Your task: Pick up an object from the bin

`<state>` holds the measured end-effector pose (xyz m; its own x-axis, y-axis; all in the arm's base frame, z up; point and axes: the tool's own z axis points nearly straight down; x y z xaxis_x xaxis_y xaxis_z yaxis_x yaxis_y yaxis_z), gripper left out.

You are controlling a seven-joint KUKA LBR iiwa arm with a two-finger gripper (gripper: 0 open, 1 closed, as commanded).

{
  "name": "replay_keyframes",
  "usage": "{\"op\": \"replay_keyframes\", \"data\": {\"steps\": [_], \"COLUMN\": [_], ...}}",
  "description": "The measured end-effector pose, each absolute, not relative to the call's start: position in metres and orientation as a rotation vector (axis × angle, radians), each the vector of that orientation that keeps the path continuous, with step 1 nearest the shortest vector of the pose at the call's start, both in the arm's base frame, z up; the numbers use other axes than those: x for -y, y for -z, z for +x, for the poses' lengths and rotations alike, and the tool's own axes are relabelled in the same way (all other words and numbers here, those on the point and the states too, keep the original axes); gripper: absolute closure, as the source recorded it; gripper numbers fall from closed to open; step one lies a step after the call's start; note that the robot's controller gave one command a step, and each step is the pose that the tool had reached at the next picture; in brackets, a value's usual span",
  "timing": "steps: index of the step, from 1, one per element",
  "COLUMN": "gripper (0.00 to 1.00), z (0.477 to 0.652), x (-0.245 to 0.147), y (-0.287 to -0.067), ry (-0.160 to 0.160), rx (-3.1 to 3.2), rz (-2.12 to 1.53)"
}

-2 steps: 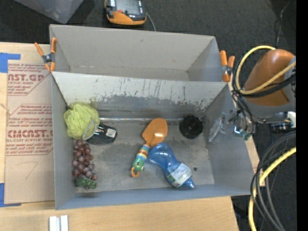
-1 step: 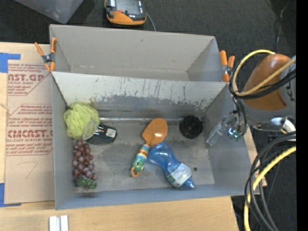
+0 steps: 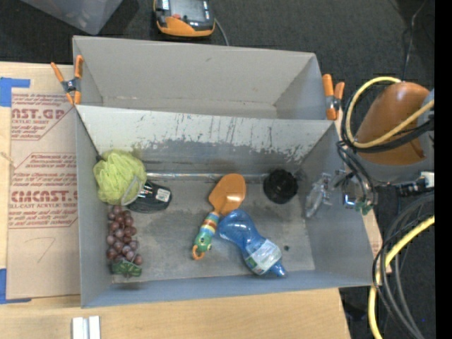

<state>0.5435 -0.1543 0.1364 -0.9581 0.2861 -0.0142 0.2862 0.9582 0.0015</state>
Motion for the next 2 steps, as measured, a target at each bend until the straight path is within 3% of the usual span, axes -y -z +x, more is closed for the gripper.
{"op": "replay_keyframes", "data": {"steps": [1, 2], "gripper": [1.0, 1.0], "z": [0.541, 0.541], "x": [0.152, 0.149], "y": [-0.151, -0.137], "ry": [-0.003, -0.001], "rx": [-3.003, -3.015], "rz": [0.87, 0.832]}}
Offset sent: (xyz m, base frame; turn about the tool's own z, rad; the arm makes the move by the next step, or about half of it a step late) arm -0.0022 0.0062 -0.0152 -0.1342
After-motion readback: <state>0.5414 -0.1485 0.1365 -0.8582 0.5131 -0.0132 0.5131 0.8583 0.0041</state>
